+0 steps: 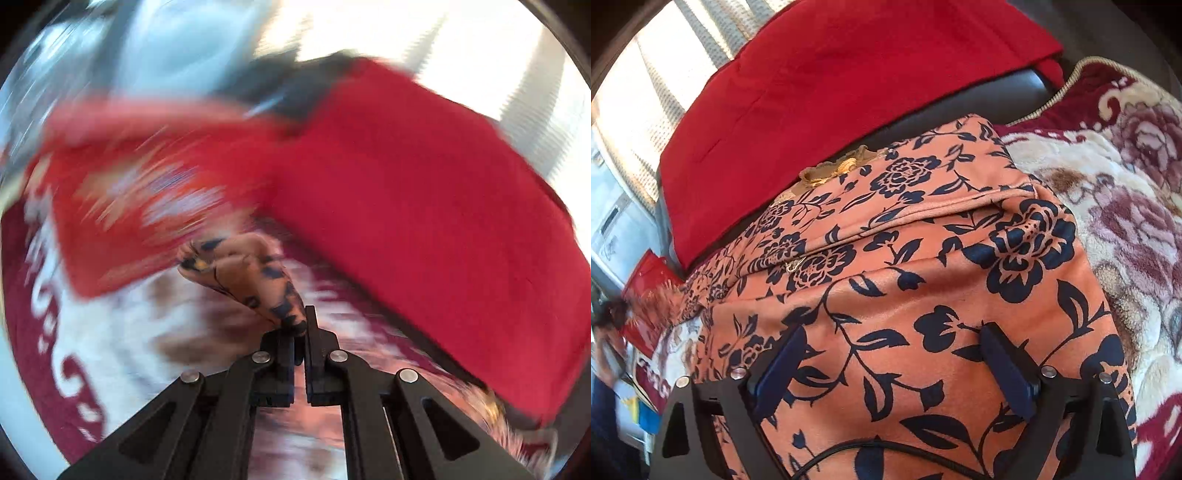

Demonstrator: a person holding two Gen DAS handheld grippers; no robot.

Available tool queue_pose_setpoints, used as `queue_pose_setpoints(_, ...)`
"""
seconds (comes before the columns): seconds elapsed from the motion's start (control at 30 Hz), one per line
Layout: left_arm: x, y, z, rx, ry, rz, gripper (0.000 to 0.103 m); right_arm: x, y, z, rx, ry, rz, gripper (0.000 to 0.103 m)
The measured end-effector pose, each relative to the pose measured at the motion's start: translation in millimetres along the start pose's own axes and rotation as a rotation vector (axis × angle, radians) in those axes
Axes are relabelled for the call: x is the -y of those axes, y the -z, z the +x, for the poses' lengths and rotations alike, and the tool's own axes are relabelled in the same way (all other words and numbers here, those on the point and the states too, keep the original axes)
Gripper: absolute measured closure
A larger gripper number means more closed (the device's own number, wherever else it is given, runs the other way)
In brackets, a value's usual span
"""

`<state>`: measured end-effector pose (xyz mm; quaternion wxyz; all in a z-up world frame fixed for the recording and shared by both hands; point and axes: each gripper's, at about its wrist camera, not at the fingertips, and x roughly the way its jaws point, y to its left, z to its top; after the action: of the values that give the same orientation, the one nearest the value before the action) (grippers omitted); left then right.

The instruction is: Fold small clothes

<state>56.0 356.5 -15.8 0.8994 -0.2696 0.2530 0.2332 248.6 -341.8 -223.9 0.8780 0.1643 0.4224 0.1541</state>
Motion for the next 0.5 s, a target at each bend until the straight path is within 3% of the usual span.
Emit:
queue_pose_setpoints(0.13,135,22,-41,0.054,0.197,0.226,0.099,3,8,-3,0.058,-0.025,-0.011,0.006)
queue_pose_setpoints(0.27,267,76,-67,0.045,0.388,0.417,0.099,10,11,-6,0.098,-0.066,0.021,0.006)
queue_pose_setpoints(0.43,375,161,-68,-0.027,0.529,0.592,0.097,17,10,-10,0.111,-0.108,0.054,0.006)
queue_pose_setpoints(0.47,395,190,-60,-0.057,0.526,0.697,0.084,17,9,-10,0.108,-0.116,0.059,0.006)
queue_pose_setpoints(0.5,406,214,-46,-0.104,0.495,0.780,0.049,18,9,-11,0.102,-0.124,0.065,0.006)
